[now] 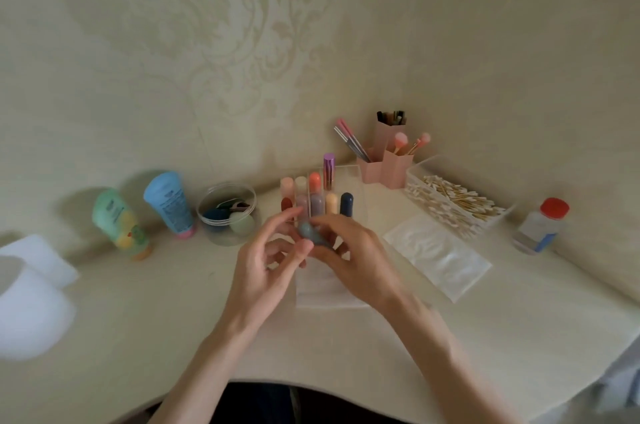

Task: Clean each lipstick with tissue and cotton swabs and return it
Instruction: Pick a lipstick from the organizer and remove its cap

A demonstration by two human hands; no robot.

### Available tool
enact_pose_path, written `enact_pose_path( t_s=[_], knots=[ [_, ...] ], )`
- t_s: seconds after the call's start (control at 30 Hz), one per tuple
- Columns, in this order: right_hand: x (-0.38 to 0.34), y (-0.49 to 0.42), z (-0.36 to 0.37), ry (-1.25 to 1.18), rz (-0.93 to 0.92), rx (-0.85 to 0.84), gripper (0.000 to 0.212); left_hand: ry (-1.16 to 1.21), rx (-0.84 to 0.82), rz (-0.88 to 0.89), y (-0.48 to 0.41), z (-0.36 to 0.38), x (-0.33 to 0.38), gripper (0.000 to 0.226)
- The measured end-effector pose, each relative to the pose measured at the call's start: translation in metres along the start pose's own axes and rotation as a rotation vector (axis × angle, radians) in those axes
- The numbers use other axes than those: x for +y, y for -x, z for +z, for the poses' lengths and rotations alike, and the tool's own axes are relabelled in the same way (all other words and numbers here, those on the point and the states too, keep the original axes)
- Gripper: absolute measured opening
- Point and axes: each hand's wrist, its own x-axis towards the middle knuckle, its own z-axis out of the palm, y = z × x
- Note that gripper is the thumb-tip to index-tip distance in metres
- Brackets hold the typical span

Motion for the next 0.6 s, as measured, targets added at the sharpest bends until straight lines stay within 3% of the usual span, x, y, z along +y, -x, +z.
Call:
enact_pose_path(
  t_s=[0.17, 0.4, 0.53, 0.6],
  knots=[
    [0.004, 0.002, 0.01, 0.096, -0.066, 0.048, 0.033, -0.007, 0.115, -0.045, 0.002, -0.003, -0.008, 0.017],
    [0.001, 0.009, 0.009, 0.148, -0.042, 0.131, 0.024, -0.121, 0.208, 0.063, 0.006, 0.001, -0.008, 0.012],
    [0.012, 0.009, -0.003, 0.168, 0.047, 0.17, 0.021, -0.113, 0.371, 0.116, -0.002, -0.021, -0.005, 0.01],
    [0.015, 0.009, -0.007, 0.176, 0.063, 0.158, 0.022, -0.262, 0.292, 0.13, -0.006, -0.042, -0.009, 0.012]
  ],
)
